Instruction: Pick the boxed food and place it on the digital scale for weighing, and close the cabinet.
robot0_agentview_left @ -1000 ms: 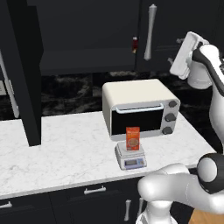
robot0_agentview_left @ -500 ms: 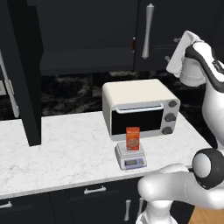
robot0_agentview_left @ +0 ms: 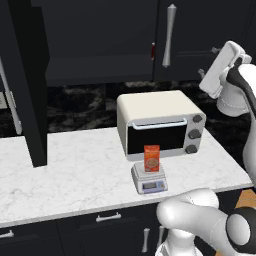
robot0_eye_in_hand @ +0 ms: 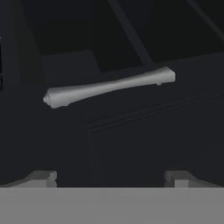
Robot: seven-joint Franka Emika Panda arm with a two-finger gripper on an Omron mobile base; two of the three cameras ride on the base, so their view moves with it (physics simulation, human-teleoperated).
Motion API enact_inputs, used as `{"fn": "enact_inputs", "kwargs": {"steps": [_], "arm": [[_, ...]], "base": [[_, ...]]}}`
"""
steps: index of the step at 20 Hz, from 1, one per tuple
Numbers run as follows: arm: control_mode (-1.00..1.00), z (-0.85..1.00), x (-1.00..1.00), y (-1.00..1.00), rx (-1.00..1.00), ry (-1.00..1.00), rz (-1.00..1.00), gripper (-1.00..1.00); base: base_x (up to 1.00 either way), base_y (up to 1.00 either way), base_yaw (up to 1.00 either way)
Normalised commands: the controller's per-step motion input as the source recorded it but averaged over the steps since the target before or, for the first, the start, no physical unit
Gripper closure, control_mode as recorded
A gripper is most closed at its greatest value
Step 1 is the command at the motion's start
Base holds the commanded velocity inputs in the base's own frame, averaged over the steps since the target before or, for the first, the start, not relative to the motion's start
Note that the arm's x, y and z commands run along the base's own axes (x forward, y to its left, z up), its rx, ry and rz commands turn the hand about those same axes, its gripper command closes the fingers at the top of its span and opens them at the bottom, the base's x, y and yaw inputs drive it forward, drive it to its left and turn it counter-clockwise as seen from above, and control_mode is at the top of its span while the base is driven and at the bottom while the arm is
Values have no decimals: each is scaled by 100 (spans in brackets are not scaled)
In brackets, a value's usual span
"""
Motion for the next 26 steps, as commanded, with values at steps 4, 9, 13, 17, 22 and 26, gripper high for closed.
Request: {"fn": "enact_inputs", "kwargs": {"steps": [4,9,13,17,22,26], "arm": [[-100,4,-100,0,0,-1,0,-100],[-100,0,-97,19,0,-7,0,-100],[-100,-2,-78,53,0,-5,0,-100],[-100,-4,-80,78,0,-8,0,-100],[-100,-2,-48,89,0,-5,0,-100],[-100,-1,-24,85,0,-2,0,-100]], "base": [[0,0,0],[0,0,0],[0,0,0],[0,0,0],[0,0,0],[0,0,0]]}}
